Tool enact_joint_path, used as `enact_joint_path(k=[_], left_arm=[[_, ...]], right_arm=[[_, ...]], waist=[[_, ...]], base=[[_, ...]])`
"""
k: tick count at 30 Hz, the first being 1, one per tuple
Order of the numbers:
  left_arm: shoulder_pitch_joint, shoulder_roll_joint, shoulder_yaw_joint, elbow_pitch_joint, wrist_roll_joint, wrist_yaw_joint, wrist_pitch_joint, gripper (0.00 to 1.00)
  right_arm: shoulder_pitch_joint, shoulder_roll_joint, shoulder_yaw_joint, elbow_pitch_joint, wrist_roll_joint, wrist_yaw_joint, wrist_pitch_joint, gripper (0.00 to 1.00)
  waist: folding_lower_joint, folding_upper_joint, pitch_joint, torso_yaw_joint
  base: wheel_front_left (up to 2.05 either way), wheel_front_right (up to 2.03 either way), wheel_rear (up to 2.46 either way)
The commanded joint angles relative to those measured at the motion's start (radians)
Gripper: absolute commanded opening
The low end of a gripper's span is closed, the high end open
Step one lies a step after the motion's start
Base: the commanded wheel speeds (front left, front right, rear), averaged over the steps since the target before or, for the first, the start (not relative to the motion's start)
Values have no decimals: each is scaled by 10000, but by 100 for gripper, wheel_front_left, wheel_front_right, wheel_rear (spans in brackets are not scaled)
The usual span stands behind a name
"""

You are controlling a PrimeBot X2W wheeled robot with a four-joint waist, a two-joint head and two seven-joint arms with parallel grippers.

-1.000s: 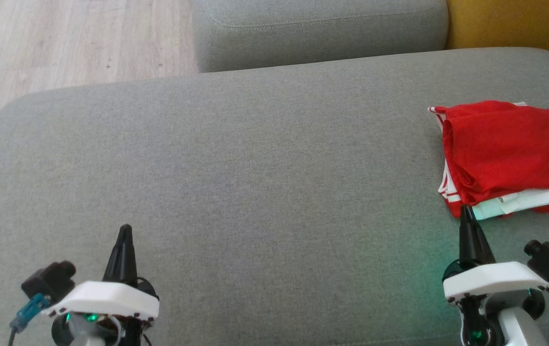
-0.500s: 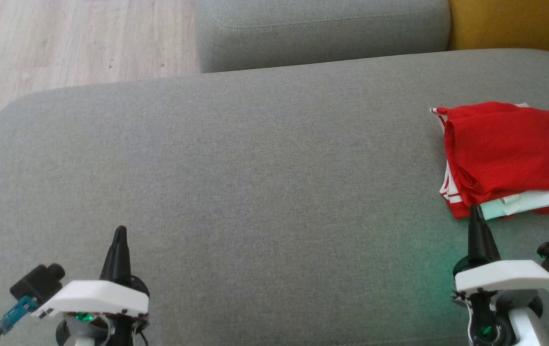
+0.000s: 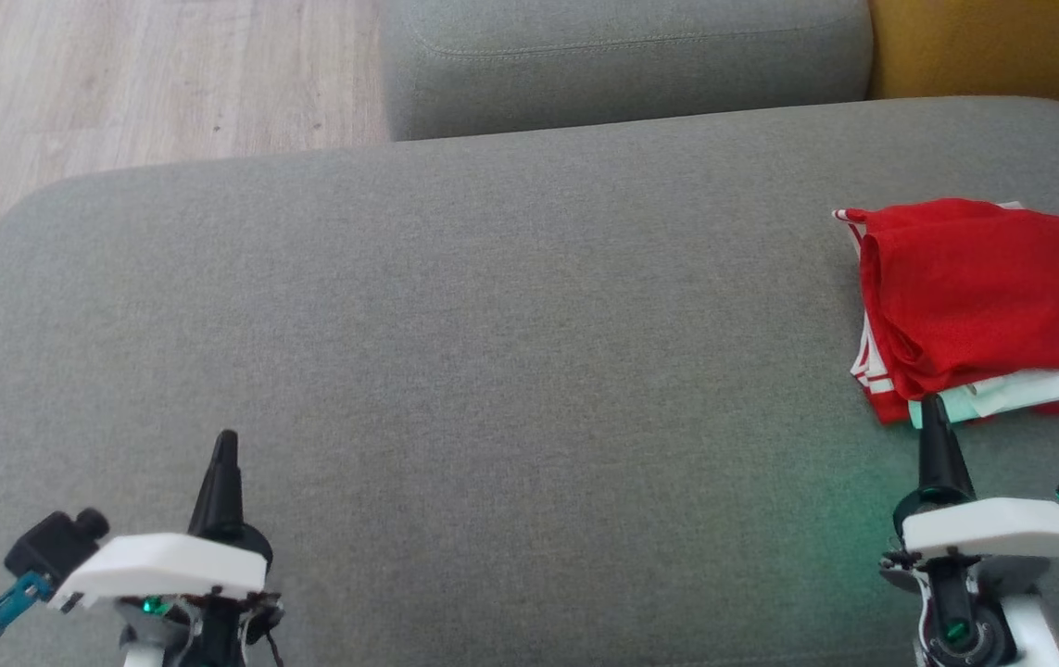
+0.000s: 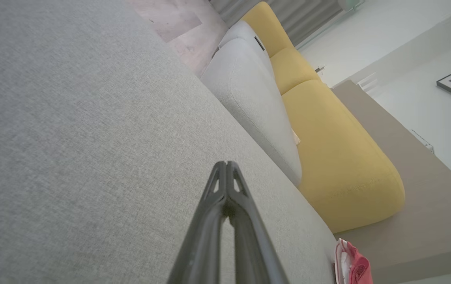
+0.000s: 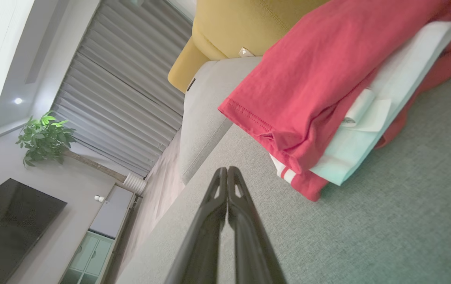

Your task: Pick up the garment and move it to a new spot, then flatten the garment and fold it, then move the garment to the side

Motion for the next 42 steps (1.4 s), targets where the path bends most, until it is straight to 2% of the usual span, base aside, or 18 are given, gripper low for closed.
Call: enact_joint_path(k=[1, 42], left_arm=[[-546, 64, 305, -296, -247, -84, 80, 0], [-862, 94, 1112, -138, -4548, -590, 1293, 0]], right_arm=[[-404, -45, 45, -407, 260, -5, 58, 0], [-376, -44, -535, -848, 4599, -8, 1242, 0]], waist=[[0, 0, -1, 4], [-1, 0, -42, 155]], base=[[0, 0, 0], [0, 0, 0]])
